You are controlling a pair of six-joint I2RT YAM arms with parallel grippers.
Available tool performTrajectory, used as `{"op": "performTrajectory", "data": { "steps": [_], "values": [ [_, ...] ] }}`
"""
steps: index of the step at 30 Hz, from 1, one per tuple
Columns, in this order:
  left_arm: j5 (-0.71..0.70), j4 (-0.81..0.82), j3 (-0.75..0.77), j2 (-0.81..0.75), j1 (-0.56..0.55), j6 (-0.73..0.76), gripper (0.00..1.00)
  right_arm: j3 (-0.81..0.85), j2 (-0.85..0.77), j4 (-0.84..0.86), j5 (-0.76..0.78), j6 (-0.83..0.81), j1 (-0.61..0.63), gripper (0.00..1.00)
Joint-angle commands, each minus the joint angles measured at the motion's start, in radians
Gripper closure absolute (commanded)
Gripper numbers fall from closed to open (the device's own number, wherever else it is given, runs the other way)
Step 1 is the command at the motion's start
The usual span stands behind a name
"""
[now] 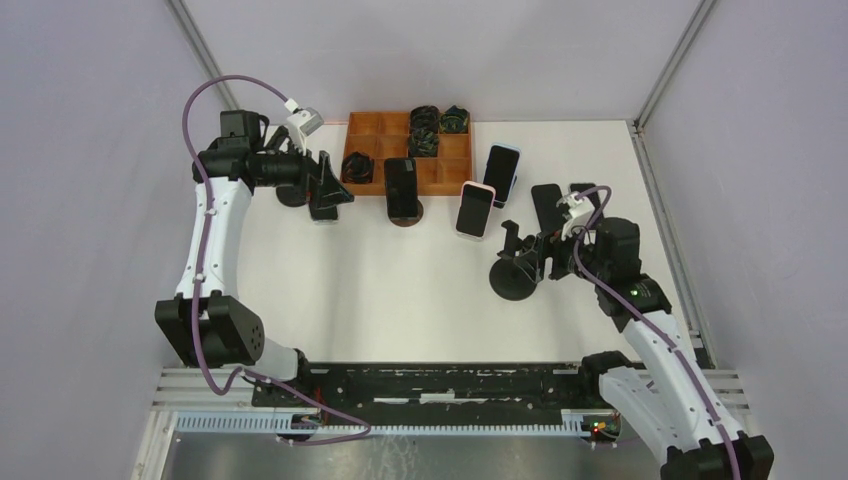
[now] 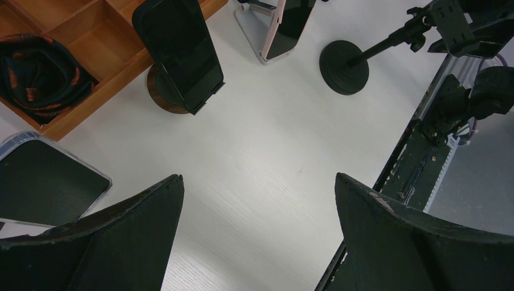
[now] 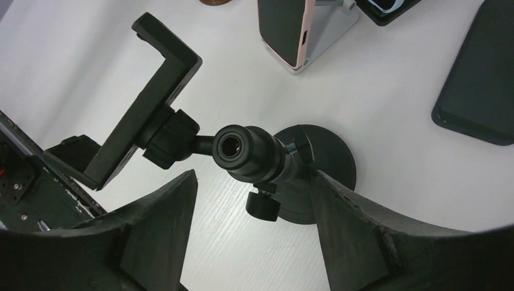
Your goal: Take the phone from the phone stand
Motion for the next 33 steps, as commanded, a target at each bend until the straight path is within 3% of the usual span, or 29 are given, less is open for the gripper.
{"op": "performTrajectory", "data": {
  "steps": [1, 7, 13, 20, 33],
  "values": [
    [-0.005, 0.013, 0.043, -0.022, 0.009, -0.044, 0.00, -0.009, 0.032, 0.080, 0.058, 0.000, 0.047, 0.29],
    [-0.010, 0.011, 0.056, -0.018, 0.011, -0.051, 0.00, -0.076, 0.028, 0.192, 0.158, 0.012, 0.100, 0.57],
    [-0.010, 0.011, 0.063, -0.021, 0.017, -0.051, 0.00, -0.121, 0.050, 0.296, 0.184, 0.024, 0.114, 0.76],
    [-0.012, -0.007, 0.065, -0.019, 0.020, -0.033, 0.00, -0.020, 0.026, 0.326, 0.183, 0.023, 0.114, 0.99],
    [-0.003, -0.053, 0.084, -0.017, 0.037, 0.012, 0.00, 0.359, 0.206, 0.231, 0.427, -0.004, 0.113, 1.00]
  ]
}}
